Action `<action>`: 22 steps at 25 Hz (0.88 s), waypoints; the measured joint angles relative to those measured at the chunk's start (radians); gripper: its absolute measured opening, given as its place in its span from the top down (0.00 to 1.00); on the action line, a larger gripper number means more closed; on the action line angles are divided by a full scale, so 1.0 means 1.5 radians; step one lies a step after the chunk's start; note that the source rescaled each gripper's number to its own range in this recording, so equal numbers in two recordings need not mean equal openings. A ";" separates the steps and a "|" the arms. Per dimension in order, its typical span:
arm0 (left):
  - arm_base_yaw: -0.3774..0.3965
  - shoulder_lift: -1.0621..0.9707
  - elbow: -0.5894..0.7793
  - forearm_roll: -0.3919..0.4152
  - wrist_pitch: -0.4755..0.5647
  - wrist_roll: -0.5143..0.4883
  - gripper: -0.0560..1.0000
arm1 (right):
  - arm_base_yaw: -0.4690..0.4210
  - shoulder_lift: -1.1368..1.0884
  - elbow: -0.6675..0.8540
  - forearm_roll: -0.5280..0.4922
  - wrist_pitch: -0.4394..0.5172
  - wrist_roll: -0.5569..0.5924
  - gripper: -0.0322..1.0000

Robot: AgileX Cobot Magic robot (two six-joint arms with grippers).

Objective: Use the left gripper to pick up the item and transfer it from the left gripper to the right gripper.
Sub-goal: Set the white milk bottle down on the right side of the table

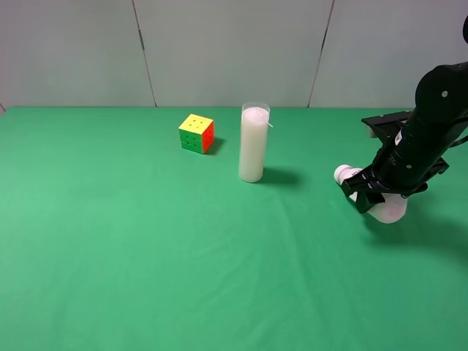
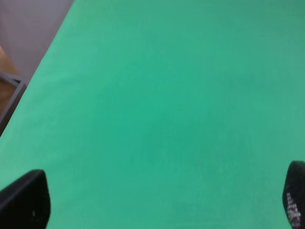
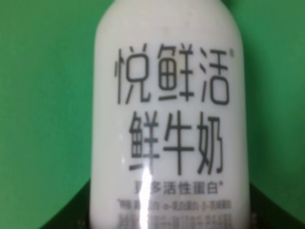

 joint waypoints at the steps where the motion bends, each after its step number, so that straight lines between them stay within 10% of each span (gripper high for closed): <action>1: 0.000 0.000 0.000 0.000 0.000 0.000 0.06 | 0.000 0.000 0.000 0.000 0.000 0.000 0.97; 2: 0.000 0.000 0.000 0.000 0.000 0.000 0.06 | 0.000 0.000 0.000 0.001 0.000 0.000 0.96; 5: 0.000 0.000 0.000 0.000 0.000 0.000 0.06 | 0.000 0.000 -0.002 0.006 -0.004 0.000 0.31; 7: 0.000 0.000 0.000 0.000 0.000 0.000 0.06 | 0.000 0.000 -0.003 0.011 -0.005 0.000 0.11; 22: 0.000 0.000 0.000 0.000 0.000 0.000 0.06 | 0.000 0.000 -0.003 0.020 -0.005 0.000 0.00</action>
